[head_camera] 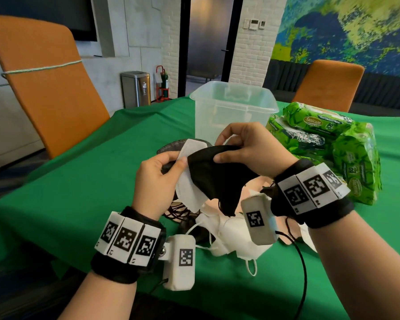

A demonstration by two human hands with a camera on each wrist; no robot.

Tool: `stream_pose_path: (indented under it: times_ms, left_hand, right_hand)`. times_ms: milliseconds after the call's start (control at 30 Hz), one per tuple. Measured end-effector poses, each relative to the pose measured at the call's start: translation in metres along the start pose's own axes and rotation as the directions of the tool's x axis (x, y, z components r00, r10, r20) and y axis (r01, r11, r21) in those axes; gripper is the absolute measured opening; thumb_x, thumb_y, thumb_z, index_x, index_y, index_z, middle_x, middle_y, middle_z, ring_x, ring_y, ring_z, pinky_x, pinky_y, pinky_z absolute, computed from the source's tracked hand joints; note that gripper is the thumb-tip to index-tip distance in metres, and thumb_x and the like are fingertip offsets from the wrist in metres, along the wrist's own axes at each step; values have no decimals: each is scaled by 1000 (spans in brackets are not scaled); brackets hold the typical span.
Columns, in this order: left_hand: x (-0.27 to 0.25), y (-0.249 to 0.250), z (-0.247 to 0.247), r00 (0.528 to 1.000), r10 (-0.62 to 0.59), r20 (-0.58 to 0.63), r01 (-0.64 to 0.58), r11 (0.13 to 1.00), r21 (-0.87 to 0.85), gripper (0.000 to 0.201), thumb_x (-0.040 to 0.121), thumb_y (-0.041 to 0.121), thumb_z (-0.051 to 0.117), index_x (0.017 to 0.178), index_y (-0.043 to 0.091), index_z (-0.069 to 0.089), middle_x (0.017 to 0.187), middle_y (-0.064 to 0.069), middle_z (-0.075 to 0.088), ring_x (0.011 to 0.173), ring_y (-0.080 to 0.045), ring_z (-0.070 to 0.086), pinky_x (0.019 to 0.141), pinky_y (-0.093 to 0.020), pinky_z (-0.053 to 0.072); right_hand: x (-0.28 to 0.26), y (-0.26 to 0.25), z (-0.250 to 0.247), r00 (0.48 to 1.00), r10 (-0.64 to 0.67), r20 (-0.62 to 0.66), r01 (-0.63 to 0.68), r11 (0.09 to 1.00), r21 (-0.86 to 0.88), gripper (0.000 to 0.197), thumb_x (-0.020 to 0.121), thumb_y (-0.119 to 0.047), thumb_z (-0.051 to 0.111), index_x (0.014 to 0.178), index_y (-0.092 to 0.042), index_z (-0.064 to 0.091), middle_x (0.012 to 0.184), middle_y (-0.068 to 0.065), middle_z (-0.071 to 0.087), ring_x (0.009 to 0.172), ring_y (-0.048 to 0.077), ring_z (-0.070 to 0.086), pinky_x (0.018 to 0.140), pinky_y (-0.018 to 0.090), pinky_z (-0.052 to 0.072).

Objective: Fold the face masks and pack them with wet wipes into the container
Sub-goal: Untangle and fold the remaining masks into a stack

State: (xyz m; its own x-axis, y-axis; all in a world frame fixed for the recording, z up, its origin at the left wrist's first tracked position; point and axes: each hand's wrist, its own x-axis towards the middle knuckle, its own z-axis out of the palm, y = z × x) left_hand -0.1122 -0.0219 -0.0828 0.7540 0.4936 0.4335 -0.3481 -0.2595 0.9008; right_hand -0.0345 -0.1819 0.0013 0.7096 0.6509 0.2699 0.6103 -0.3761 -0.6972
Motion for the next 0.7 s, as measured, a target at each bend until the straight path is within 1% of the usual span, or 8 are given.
stream_pose_path:
  times_ms: [67, 167, 233, 300, 433, 567, 633, 700]
  left_hand:
    - [-1, -1, -1, 1000, -3, -20, 3, 1000, -4, 6, 85, 22, 65, 85, 22, 72, 83, -2, 73, 82, -25, 68, 79, -41, 55]
    - [0, -2, -4, 997, -2, -71, 5, 999, 43, 11, 87, 18, 65, 90, 11, 72, 81, 4, 71, 75, -12, 64, 76, -31, 52]
    - [0, -2, -4, 994, 2, -105, 4, 998, 63, 13, 87, 18, 64, 92, 9, 72, 79, 8, 69, 72, -7, 61, 72, -26, 50]
    - [0, 0, -3, 992, -1, -123, 7, 999, 51, 10, 87, 19, 64, 91, 13, 71, 78, 8, 68, 73, -10, 61, 70, -27, 50]
    - [-3, 4, 2, 994, -4, -109, 5, 1000, 6, 7, 88, 18, 63, 86, 20, 70, 77, 8, 68, 73, -11, 60, 71, -28, 50]
    - [-5, 7, 5, 997, -65, -46, 57, 988, -145, 28, 88, 11, 61, 72, 30, 72, 73, 9, 72, 79, -13, 64, 77, -29, 52]
    - [-4, 6, 4, 992, -117, -42, 104, 968, -227, 29, 88, 11, 60, 70, 27, 75, 79, 2, 73, 88, -22, 67, 84, -34, 52]
    - [-3, 8, 3, 986, -163, -32, 146, 940, -308, 23, 88, 12, 59, 74, 20, 76, 84, -7, 73, 93, -29, 66, 89, -40, 51]
  right_hand:
    - [3, 7, 4, 990, 23, -136, -30, 998, -52, 25, 71, -13, 78, 65, -21, 55, 59, -4, 60, 49, 1, 50, 55, 19, 43]
    - [3, 11, 4, 925, 15, -379, -62, 992, -111, 31, 71, -18, 76, 56, -25, 50, 54, -9, 51, 48, 1, 44, 50, 13, 34]
    - [1, 9, 3, 884, -36, -465, -39, 988, -151, 33, 74, -16, 72, 57, -25, 45, 54, -10, 46, 50, 3, 40, 48, 13, 30]
    - [-2, 2, 8, 865, -100, -491, 2, 980, -198, 33, 76, -14, 68, 58, -23, 41, 54, -10, 42, 51, 5, 38, 48, 13, 29]
    - [-8, -10, 32, 920, -190, -343, 95, 957, -275, 24, 78, -11, 65, 67, -16, 44, 55, -10, 40, 52, 11, 38, 53, 12, 31]
    - [-10, -13, 53, 973, -213, -93, 180, 943, -279, 30, 83, -17, 63, 64, -23, 40, 58, -9, 41, 56, 4, 42, 56, 12, 33]
    - [-11, -13, 55, 979, -204, -12, 195, 951, -239, 16, 88, -21, 57, 74, -14, 55, 70, 0, 52, 65, 5, 44, 63, 17, 36]
    - [-10, -9, 54, 982, -187, 26, 188, 961, -202, 16, 89, -16, 50, 87, -10, 64, 84, 6, 56, 80, 14, 48, 75, 24, 36]
